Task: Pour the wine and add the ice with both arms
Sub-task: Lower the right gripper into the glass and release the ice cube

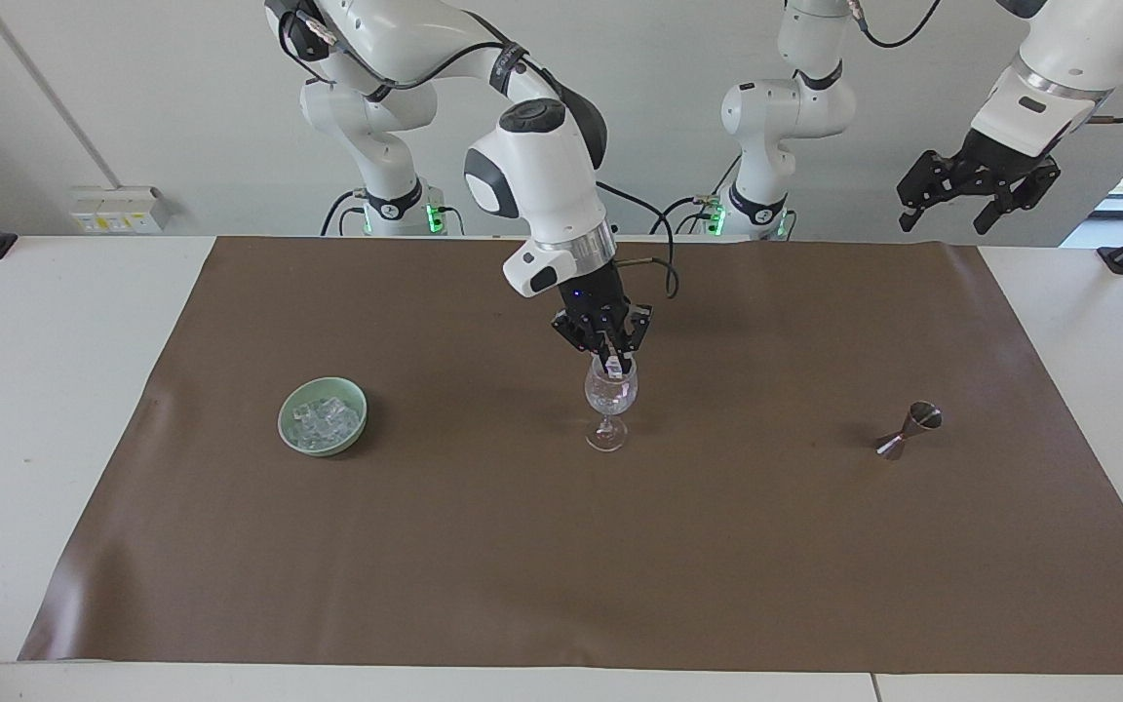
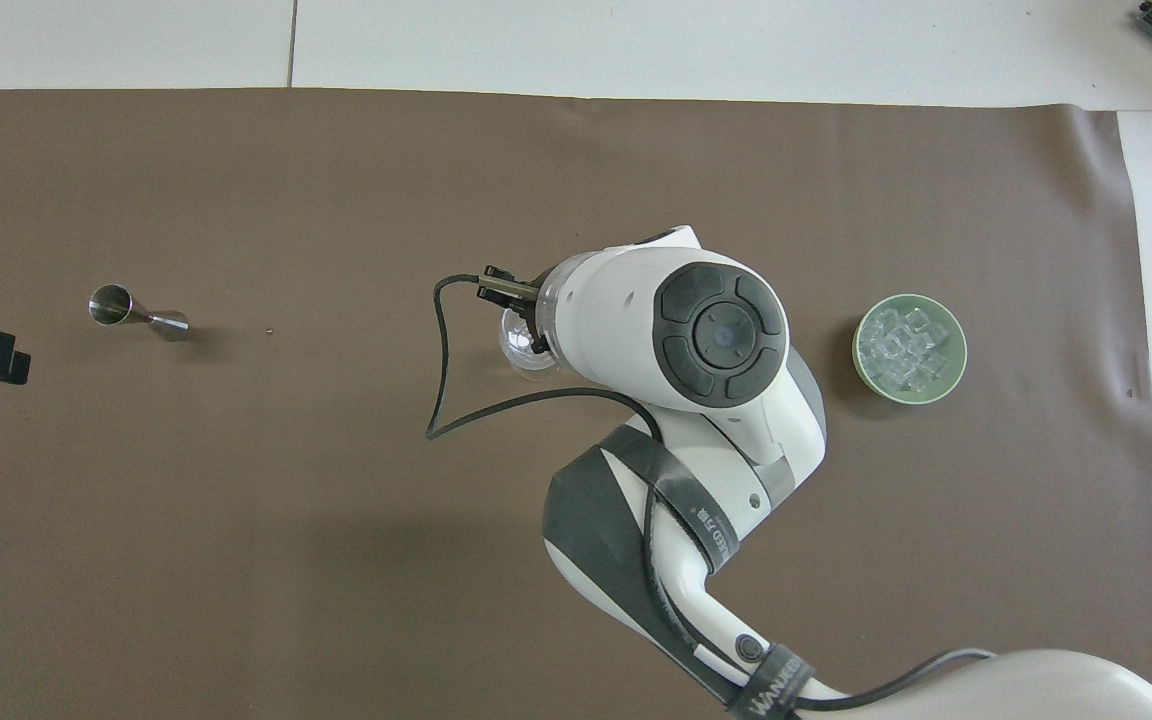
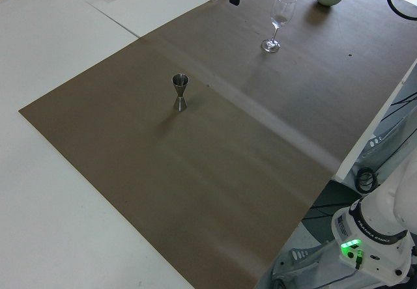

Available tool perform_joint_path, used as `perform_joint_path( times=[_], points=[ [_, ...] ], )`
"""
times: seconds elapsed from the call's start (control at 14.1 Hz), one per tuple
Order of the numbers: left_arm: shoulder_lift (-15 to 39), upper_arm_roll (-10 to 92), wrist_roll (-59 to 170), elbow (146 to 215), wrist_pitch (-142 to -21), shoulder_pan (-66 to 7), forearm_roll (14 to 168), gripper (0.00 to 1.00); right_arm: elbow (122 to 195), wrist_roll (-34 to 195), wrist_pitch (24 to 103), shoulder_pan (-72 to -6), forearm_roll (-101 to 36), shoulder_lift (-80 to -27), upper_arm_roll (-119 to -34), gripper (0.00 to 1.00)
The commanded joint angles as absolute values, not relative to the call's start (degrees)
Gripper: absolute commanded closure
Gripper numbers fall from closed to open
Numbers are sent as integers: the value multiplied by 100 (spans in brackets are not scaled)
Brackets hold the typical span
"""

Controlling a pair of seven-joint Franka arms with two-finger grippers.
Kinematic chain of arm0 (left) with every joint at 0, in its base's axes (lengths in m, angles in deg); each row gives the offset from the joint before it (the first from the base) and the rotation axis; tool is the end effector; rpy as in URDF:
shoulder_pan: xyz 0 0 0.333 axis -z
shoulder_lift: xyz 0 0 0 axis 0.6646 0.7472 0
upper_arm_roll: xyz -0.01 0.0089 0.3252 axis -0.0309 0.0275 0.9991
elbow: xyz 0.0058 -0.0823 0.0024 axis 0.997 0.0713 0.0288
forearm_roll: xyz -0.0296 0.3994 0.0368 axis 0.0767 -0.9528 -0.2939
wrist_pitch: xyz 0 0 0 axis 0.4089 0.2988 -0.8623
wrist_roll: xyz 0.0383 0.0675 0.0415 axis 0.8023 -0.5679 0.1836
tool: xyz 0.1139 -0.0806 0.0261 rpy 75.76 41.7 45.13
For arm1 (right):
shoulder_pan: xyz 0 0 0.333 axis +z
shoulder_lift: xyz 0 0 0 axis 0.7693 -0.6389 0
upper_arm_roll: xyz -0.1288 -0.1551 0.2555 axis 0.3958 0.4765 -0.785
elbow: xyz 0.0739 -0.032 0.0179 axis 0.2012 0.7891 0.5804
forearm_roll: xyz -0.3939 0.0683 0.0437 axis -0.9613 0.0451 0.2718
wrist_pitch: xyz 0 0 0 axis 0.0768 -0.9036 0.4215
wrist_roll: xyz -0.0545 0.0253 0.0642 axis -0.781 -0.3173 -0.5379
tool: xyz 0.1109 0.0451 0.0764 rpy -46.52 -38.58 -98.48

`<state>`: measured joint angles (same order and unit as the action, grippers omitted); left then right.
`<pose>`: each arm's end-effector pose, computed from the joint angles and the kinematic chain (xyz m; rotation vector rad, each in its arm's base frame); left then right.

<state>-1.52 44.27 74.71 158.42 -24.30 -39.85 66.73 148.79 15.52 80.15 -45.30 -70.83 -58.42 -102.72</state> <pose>0.5236 -0.0181 0.6457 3.1271 -0.1452 -0.0626 0.5871 0.3978 0.4586 -2.7418 0.4403 -0.3223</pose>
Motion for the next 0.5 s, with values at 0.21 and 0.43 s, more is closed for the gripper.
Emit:
perform_joint_path(
  times=[0.21,0.43],
  points=[
    [-185,4393,7471,15804,-2370,-4042,6608,0,14816,1385,8073,-4563,-7248,-5928,-10356,71],
    [-185,4384,7471,15804,-2370,-4042,6608,0,14816,1385,8082,-4563,-7248,-5928,-10356,63]
  ],
)
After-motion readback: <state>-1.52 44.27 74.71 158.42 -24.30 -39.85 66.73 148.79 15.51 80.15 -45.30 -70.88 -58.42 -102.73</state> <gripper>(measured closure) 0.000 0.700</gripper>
